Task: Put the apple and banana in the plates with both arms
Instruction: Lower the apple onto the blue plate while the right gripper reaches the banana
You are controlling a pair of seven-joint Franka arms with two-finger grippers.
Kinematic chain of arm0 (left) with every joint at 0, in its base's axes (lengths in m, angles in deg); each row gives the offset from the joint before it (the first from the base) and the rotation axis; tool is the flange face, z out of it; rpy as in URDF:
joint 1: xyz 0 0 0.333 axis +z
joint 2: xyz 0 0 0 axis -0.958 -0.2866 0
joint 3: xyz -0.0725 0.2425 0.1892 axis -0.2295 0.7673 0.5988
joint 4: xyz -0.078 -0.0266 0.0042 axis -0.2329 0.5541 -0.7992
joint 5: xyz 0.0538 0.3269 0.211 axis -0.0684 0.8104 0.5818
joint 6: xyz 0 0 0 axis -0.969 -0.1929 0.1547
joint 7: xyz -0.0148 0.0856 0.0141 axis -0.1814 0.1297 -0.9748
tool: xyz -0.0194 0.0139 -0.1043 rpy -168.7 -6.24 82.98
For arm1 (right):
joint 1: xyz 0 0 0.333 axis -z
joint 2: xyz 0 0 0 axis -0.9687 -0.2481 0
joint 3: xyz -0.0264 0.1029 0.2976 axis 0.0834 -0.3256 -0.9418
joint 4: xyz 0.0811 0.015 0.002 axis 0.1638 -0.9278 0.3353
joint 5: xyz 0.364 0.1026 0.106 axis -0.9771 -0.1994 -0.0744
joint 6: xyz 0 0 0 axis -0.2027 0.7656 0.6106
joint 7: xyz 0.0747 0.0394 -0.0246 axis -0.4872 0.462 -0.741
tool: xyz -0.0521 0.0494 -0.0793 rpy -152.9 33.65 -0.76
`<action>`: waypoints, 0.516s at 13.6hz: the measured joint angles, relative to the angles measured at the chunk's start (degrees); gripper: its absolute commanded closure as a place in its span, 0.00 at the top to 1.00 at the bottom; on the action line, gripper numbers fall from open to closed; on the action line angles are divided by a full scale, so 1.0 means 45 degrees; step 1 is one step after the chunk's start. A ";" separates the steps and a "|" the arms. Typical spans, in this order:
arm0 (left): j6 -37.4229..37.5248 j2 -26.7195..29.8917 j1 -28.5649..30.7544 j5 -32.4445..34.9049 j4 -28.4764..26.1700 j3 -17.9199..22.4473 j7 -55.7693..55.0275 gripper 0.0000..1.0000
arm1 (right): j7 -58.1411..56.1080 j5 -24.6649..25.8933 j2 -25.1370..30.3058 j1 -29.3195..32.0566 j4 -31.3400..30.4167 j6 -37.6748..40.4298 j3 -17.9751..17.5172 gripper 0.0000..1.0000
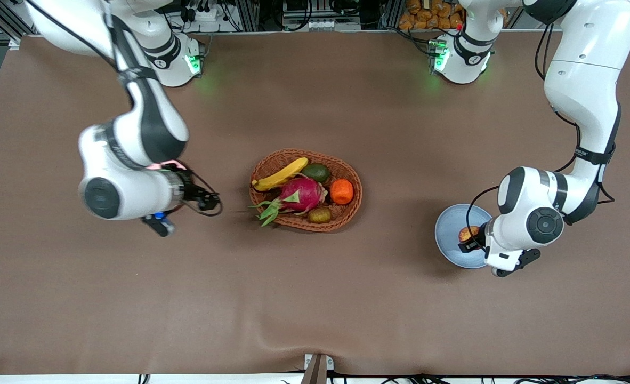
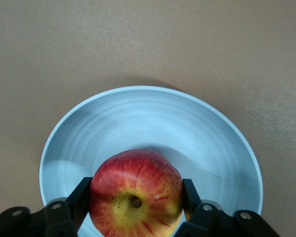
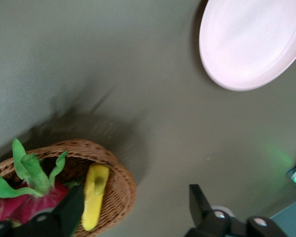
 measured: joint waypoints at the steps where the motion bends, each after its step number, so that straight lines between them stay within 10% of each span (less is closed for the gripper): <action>1: -0.0019 -0.0004 0.0007 0.0076 0.0005 -0.0001 -0.0003 1.00 | 0.0454 -0.0077 -0.0123 -0.0130 -0.0192 -0.0440 0.0002 0.81; 7: 0.0151 0.0451 0.0027 0.0123 0.0336 -0.0110 0.0000 1.00 | 0.1590 -0.0948 -0.0288 -0.0588 -0.1183 -0.1887 0.0004 0.66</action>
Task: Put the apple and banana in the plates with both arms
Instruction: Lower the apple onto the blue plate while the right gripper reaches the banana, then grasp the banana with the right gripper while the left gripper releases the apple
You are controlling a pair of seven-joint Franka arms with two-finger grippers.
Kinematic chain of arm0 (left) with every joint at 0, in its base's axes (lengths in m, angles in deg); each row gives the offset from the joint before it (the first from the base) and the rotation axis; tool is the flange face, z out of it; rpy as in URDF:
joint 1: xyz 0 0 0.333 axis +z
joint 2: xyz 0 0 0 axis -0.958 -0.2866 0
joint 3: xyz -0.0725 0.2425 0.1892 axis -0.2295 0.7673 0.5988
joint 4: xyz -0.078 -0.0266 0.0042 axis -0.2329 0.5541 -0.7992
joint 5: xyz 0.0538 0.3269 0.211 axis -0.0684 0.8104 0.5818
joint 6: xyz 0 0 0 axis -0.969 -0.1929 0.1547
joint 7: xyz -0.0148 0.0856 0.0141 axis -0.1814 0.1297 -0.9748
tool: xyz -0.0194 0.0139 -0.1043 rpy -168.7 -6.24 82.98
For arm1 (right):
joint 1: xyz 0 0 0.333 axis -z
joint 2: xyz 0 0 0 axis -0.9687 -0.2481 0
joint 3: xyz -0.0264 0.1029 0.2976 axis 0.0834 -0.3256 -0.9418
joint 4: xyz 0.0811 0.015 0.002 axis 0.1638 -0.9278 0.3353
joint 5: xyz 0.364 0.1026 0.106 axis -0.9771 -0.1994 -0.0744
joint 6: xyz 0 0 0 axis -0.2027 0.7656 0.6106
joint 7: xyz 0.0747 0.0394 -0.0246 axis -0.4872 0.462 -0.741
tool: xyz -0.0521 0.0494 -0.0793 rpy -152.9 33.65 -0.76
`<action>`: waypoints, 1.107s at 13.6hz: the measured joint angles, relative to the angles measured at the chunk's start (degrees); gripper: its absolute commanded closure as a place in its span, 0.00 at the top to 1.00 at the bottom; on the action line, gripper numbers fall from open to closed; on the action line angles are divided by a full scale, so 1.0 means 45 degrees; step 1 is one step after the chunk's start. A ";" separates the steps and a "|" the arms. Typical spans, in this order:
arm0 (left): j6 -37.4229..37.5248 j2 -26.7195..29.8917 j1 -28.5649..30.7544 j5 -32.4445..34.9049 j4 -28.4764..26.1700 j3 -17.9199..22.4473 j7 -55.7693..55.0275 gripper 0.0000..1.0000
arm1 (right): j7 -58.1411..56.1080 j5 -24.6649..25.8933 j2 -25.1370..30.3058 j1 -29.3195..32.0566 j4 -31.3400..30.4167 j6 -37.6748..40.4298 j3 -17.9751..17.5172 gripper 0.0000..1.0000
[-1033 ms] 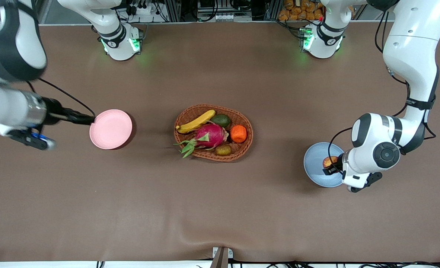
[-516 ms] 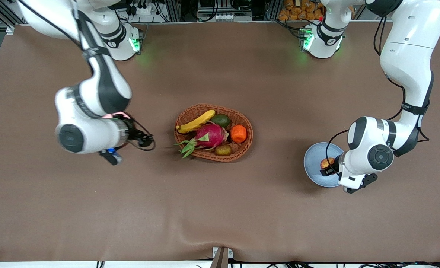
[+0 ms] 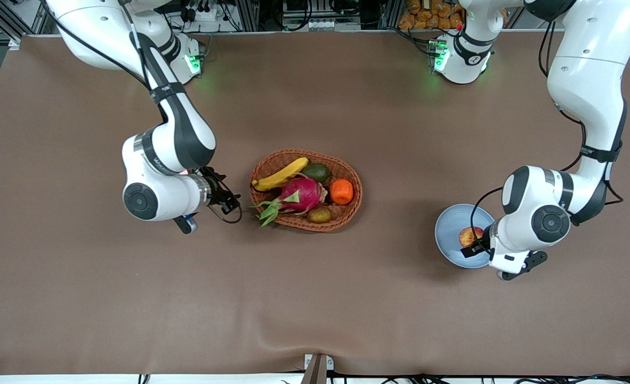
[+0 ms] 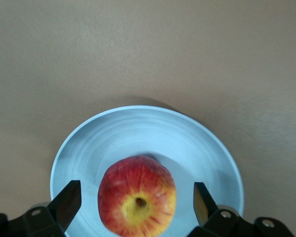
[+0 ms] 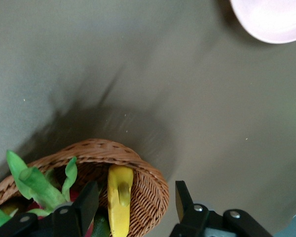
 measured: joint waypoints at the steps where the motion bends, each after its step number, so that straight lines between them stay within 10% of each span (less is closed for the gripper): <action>1: 0.0176 0.0221 -0.0018 0.0000 0.0024 -0.0053 0.0000 1.00 | 0.0185 -0.0004 -0.0005 -0.0140 -0.0014 -0.0056 0.0001 0.66; 12: 0.2553 0.1742 -0.0021 -0.0009 0.0788 -0.1201 -0.0001 1.00 | 0.0853 -0.0012 -0.0331 -0.1228 -0.0824 -0.1733 0.0008 0.50; 15: 0.2735 0.2197 -0.0016 -0.0025 0.0796 -0.1378 0.0031 1.00 | 0.0853 -0.0012 -0.0336 -0.1307 -0.1027 -0.1733 0.0007 0.31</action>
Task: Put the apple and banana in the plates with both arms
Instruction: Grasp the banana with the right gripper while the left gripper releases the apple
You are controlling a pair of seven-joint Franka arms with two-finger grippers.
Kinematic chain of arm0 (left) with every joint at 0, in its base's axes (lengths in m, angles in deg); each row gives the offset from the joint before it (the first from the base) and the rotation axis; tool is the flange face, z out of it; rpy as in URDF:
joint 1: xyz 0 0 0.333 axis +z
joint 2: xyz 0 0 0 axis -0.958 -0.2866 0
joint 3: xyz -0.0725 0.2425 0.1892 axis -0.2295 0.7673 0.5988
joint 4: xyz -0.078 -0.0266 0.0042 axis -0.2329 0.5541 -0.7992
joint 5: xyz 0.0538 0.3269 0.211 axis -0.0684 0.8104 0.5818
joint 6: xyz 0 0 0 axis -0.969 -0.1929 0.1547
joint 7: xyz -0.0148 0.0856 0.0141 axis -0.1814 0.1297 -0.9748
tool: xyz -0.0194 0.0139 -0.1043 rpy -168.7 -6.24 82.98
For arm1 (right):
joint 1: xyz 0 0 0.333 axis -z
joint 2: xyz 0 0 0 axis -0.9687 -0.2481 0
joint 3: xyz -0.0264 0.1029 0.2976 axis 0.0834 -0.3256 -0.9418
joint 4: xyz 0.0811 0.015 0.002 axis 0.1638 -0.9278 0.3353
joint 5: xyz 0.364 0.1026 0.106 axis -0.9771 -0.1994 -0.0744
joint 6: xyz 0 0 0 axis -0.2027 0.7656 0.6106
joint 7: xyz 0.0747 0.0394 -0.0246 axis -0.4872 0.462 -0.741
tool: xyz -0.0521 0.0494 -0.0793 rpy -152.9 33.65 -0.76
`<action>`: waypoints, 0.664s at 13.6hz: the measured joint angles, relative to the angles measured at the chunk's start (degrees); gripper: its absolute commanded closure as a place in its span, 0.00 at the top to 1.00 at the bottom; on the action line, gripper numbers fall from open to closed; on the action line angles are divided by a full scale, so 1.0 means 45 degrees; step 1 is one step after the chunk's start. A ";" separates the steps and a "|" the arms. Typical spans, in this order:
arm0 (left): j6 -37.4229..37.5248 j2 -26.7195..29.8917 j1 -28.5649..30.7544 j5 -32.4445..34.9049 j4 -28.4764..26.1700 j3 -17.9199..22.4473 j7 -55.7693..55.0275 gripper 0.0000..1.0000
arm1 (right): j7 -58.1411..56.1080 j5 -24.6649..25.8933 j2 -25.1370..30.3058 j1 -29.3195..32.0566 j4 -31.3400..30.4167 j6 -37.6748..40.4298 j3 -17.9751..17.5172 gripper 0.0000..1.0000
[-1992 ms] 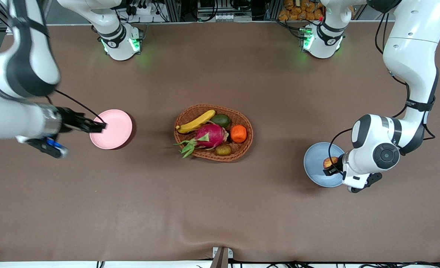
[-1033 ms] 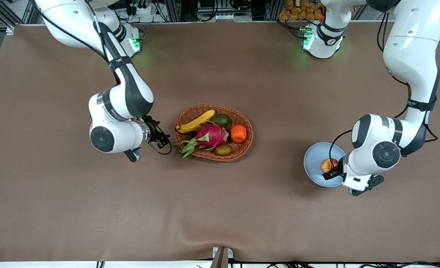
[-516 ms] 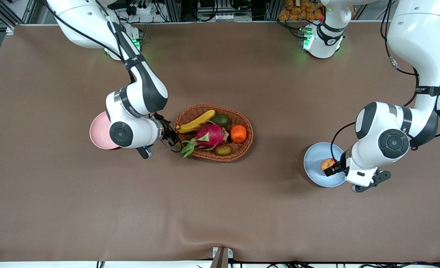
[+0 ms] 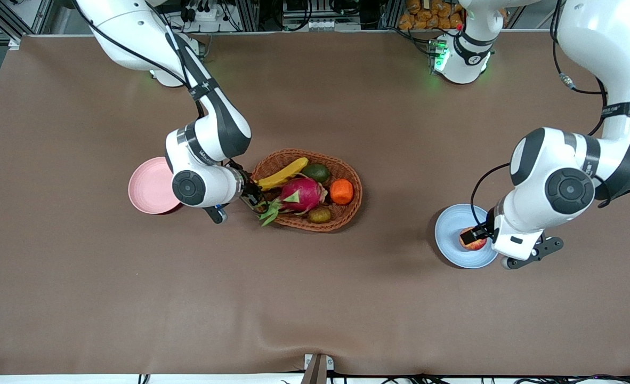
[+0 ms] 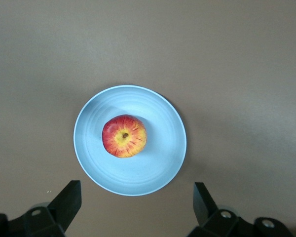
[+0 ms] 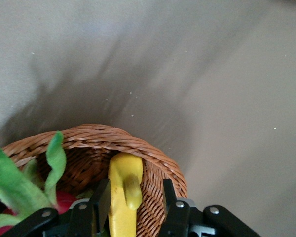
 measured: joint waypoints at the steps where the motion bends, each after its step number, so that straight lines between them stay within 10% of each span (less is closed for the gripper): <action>1: 0.0035 0.0137 0.0000 -0.0001 0.0005 -0.0125 0.0022 1.00 | 0.0001 0.0000 0.0000 -0.0003 -0.0052 -0.0045 0.0000 0.28; 9: 0.1363 0.1939 0.0012 -0.0651 0.0049 -0.0352 0.1402 1.00 | -0.0010 -0.0025 0.0003 -0.0004 -0.0057 -0.0349 0.0036 0.00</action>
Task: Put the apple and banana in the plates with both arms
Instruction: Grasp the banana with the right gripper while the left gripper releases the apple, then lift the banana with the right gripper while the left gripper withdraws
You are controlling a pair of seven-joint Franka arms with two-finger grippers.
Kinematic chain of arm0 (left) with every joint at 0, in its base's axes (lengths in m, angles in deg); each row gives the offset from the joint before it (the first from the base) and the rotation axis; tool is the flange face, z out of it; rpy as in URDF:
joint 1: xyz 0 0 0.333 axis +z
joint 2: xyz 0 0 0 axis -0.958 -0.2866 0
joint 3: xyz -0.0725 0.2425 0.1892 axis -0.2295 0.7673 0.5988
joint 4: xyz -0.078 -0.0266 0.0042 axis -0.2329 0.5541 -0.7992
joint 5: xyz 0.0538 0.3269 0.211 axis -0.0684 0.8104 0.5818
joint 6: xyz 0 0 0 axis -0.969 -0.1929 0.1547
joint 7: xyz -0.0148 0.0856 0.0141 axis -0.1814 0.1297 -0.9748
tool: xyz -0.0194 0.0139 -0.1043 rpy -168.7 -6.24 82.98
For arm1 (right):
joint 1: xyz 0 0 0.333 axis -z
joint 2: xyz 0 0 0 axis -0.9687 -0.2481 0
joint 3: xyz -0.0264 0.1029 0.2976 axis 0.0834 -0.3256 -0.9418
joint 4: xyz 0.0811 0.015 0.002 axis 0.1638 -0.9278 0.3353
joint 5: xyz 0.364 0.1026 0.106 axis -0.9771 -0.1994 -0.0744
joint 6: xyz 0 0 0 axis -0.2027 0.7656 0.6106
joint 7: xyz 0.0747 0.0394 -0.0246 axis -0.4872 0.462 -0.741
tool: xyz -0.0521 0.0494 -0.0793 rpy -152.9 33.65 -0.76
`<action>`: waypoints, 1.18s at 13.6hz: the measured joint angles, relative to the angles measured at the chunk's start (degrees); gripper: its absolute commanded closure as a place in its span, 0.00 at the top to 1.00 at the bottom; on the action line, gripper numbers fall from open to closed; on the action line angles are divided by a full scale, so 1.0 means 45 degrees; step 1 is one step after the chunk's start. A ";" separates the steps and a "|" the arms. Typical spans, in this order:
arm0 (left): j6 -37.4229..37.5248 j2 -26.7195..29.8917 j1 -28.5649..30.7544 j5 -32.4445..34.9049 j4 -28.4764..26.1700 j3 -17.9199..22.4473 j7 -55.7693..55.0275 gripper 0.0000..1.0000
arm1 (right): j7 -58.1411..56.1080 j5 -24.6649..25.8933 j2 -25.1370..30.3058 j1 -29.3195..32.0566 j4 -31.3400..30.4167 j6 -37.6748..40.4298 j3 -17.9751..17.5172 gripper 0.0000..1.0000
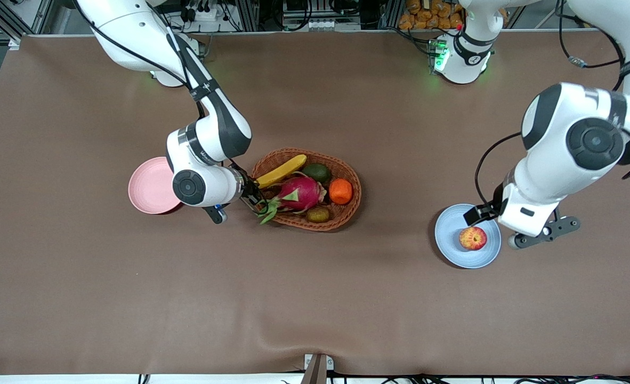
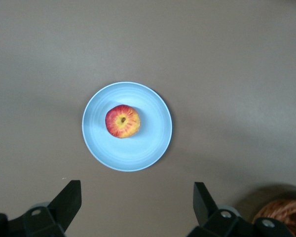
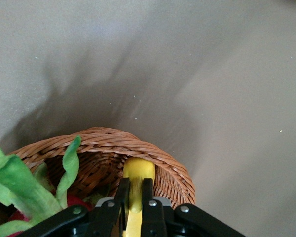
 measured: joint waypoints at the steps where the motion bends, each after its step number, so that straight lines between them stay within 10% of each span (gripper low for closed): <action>1: 0.0278 0.0230 0.0009 -0.0011 0.0006 0.0007 0.0269 1.00 | -0.0008 0.0001 0.0009 0.0000 0.0058 0.0076 0.0010 0.00; 8: 0.3088 0.1257 0.0040 -0.0824 0.1057 0.0066 0.0871 1.00 | -0.1439 0.0169 0.0261 0.1226 0.3215 0.4832 0.0243 0.00; 16: 0.4095 0.2417 0.0711 -0.0954 0.1413 0.0086 0.3660 1.00 | -1.2680 0.2935 0.0387 0.5021 0.3403 0.5922 0.0390 0.00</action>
